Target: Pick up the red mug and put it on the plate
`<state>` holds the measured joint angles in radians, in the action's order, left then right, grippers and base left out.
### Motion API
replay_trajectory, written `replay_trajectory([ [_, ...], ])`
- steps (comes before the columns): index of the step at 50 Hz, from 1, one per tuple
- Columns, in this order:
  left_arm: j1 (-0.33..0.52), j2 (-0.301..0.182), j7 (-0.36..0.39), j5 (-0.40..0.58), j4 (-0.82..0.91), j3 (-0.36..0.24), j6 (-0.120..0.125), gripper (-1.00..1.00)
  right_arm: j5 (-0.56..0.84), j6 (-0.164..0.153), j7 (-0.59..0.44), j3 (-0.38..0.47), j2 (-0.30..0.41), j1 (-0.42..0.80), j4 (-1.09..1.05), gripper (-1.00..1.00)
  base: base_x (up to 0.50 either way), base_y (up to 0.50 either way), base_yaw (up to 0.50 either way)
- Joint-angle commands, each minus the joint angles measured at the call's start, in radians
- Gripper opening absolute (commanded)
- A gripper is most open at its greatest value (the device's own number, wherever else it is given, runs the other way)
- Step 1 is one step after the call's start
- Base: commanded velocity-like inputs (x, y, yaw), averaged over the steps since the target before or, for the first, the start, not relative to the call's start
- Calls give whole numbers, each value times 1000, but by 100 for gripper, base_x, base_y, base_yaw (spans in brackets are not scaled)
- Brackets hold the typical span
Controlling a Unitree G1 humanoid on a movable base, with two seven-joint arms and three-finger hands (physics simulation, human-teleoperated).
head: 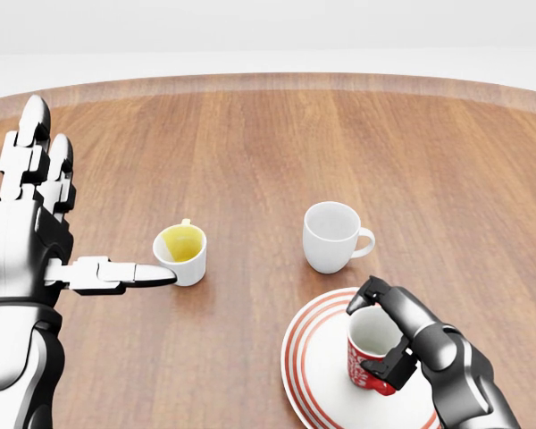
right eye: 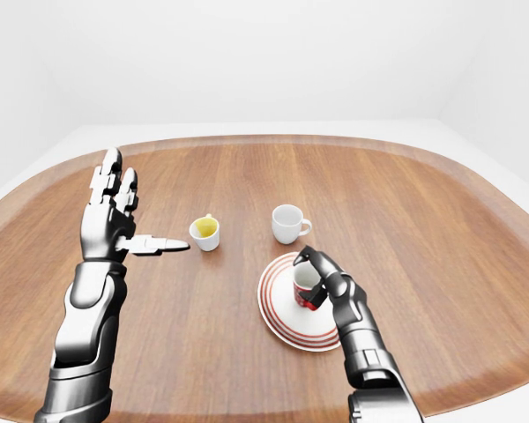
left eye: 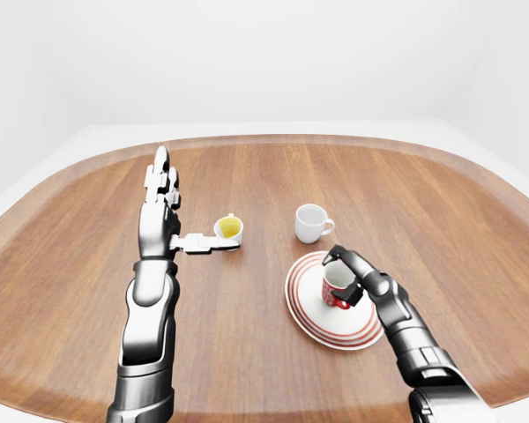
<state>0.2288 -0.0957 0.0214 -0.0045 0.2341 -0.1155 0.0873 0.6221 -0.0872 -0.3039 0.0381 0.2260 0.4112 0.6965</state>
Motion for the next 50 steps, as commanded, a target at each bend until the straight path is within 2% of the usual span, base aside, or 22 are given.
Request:
replay_trajectory([
  [1, -3, -1, 0, -1, -2, -1, 0, 100, -47, 0, 68, 5, -1, 9, 4, -100, 0, 0, 0],
  [7, -3, 0, 0, 1, 2, 2, 0, 100, -46, 0, 65, 5, 0, 11, 3, -100, 0, 0, 0],
  [8, -3, 1, 0, 2, 2, 2, 0, 100, -45, 0, 64, 5, 0, 11, 2, -65, 0, 0, 0],
  [9, -3, 1, 0, 2, 2, 2, 0, 100, -44, 0, 64, 5, 1, 11, 0, 29, 0, 0, 0],
  [10, -2, 1, 0, 2, 2, 3, 0, 100, -44, 0, 63, 5, 1, 11, -1, 81, 0, 0, 0],
  [11, -3, 1, 0, 2, 3, 3, 0, 100, -44, 0, 62, 5, 1, 12, -2, 100, 0, 0, 0],
  [39, -3, 2, 1, 4, 7, 4, 0, 100, -32, 0, 51, 4, -4, 2, -35, 100, 0, 0, 0],
  [50, 18, -12, 9, -3, 69, -10, 0, 100, -32, 0, -73, 43, 12, -36, -351, 100, 0, 0, 0],
])
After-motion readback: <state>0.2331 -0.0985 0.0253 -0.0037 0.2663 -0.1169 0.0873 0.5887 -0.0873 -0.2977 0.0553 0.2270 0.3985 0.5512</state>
